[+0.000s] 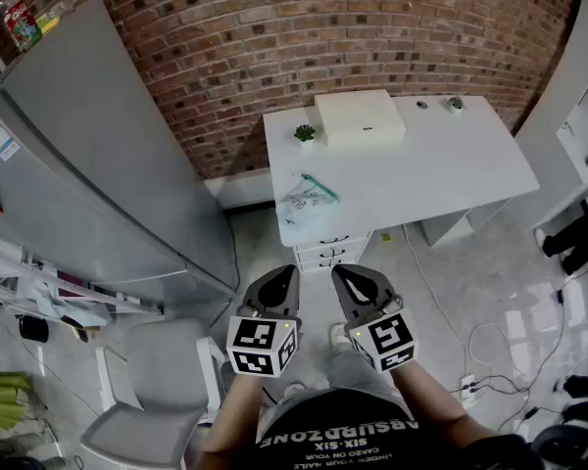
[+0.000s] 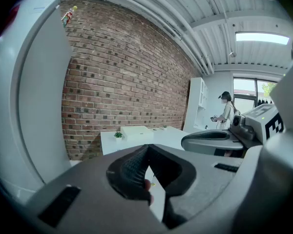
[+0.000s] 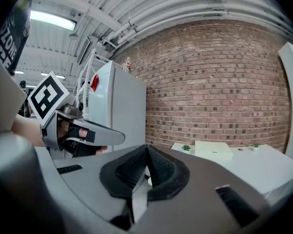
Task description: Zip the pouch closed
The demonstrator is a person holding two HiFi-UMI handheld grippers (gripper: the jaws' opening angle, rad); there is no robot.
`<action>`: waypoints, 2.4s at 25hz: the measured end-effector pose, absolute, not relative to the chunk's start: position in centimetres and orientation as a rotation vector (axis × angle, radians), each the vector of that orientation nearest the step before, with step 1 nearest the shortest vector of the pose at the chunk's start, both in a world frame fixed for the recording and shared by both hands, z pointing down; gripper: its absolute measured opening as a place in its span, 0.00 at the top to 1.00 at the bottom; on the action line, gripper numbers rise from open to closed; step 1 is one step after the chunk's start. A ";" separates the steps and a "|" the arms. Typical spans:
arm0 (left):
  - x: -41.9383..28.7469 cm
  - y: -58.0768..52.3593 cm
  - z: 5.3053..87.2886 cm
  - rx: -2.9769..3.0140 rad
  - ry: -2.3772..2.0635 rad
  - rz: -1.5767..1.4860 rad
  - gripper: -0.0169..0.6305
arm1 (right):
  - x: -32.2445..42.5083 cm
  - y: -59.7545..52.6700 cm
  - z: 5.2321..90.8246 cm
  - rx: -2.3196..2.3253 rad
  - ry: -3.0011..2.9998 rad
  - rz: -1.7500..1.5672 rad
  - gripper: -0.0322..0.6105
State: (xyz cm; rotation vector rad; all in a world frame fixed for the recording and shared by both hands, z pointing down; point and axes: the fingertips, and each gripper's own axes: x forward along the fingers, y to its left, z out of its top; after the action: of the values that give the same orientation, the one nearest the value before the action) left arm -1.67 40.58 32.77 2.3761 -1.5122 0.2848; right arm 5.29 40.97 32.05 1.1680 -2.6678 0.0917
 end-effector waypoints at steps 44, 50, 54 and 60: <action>-2.3 18.8 39.4 2.198 -1.550 0.399 0.70 | 8.3 17.1 38.0 0.838 -2.663 0.203 0.81; -3.3 15.0 40.0 2.219 -1.495 0.437 0.70 | 7.1 13.6 38.6 0.834 -2.634 0.211 0.80; -4.5 12.6 40.3 2.207 -1.502 0.455 0.70 | 6.4 11.6 39.4 0.828 -2.600 0.220 0.80; -6.3 9.8 41.7 2.203 -1.472 0.511 0.70 | 5.7 8.9 41.4 0.817 -2.545 0.229 0.80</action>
State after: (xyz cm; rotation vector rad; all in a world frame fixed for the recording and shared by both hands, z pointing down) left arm -6.33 9.79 41.68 2.2028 -1.4719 0.5112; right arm 5.74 8.87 41.42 0.8170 -2.5448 0.2289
